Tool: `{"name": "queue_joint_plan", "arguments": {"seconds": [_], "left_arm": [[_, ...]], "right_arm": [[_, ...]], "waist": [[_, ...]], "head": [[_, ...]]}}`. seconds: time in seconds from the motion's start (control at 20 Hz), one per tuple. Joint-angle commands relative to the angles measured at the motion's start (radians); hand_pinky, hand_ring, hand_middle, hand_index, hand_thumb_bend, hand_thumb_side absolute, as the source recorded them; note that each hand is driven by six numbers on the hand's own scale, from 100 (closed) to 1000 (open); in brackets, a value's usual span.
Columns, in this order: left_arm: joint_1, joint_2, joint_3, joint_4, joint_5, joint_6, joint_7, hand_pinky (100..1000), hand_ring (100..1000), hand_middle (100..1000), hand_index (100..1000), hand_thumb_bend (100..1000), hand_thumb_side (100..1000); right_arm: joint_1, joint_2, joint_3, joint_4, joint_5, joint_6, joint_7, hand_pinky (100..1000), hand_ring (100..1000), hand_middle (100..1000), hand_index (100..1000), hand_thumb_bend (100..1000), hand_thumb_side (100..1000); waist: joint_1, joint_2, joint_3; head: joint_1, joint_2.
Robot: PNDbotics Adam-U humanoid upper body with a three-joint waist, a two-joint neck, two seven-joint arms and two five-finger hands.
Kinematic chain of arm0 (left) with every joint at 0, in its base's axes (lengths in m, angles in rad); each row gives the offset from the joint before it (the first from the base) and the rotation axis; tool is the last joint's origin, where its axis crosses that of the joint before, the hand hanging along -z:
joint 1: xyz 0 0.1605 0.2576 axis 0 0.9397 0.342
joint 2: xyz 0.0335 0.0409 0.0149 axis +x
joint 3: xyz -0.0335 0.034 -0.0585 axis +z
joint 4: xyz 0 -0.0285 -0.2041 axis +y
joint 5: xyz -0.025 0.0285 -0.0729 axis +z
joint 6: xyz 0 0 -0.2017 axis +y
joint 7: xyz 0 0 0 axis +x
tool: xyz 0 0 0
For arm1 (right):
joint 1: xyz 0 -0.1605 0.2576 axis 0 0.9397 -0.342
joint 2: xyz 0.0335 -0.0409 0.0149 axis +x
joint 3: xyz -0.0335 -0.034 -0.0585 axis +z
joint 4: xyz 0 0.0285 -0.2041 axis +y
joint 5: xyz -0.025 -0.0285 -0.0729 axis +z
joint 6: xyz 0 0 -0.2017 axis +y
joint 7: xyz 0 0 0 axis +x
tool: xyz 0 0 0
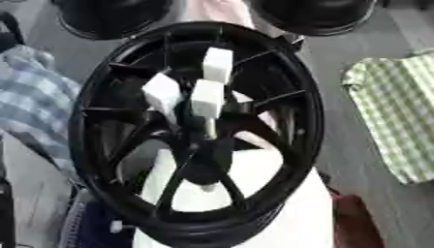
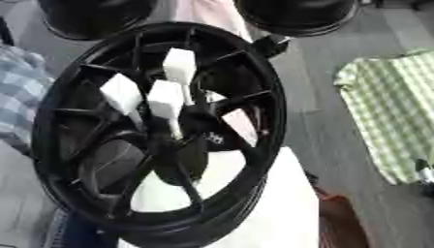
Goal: Pull the pin out of the wheel hub.
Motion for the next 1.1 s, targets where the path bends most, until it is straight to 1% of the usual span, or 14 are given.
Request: {"name": "queue_joint_plan", "arguments": {"seconds": [0.05, 0.25, 0.45, 0.6, 0.75, 0.9, 1.0, 1.1], "left_arm": [[-0.013, 0.013, 0.003, -0.021, -0.003, 0.002, 0.002, 725, 600, 537, 748, 117, 752], [-0.013, 0.013, 0.003, -0.021, -0.004, 0.002, 0.003, 724, 600, 536, 748, 117, 752], [-0.014, 0.014, 0.003, -0.02, -0.003, 0.002, 0.003, 723, 600, 536, 748, 117, 752], [-0.017, 0.017, 0.006, -0.02, -0.001, 0.002, 0.006, 722, 600, 536, 748, 117, 753], [-0.018, 0.024, 0.008, -0.018, 0.002, 0.001, 0.008, 721, 599, 536, 748, 116, 754], [-0.015, 0.037, 0.009, -0.014, 0.003, 0.0, 0.008, 720, 599, 535, 748, 115, 759], [-0.013, 0.046, 0.011, -0.009, 0.003, 0.0, 0.009, 720, 599, 535, 748, 115, 761], [-0.012, 0.054, 0.013, -0.006, 0.002, -0.001, 0.012, 719, 598, 535, 748, 115, 762]], "right_arm": [[-0.003, -0.023, -0.002, -0.016, 0.005, -0.003, 0.002, 457, 633, 498, 650, 420, 314], [-0.003, -0.023, -0.002, -0.017, 0.005, -0.004, 0.002, 457, 633, 498, 650, 422, 313], [-0.004, -0.023, -0.003, -0.019, 0.01, -0.004, 0.001, 457, 635, 499, 651, 440, 298], [-0.012, -0.026, -0.01, -0.039, 0.026, -0.006, 0.001, 460, 649, 511, 659, 485, 279], [-0.021, -0.043, -0.019, -0.109, 0.054, 0.003, 0.031, 469, 674, 534, 679, 545, 259], [-0.023, -0.101, -0.029, -0.229, 0.104, 0.01, 0.094, 494, 708, 565, 699, 594, 248], [-0.021, -0.169, -0.034, -0.324, 0.131, 0.003, 0.132, 515, 726, 583, 710, 615, 228], [-0.018, -0.252, -0.034, -0.413, 0.142, -0.014, 0.159, 531, 735, 592, 717, 628, 211]], "waist": [[-0.004, -0.016, 0.0], [-0.004, -0.016, 0.0], [-0.004, -0.015, 0.002], [-0.004, -0.01, 0.008], [-0.005, -0.003, 0.01], [-0.01, 0.003, 0.007], [-0.015, 0.006, 0.005], [-0.02, 0.009, 0.004]], "head": [[0.002, -0.01], [0.003, -0.006], [0.005, -0.008], [0.013, -0.014], [0.023, -0.016], [0.024, -0.017], [0.024, -0.019], [0.027, -0.02]]}}
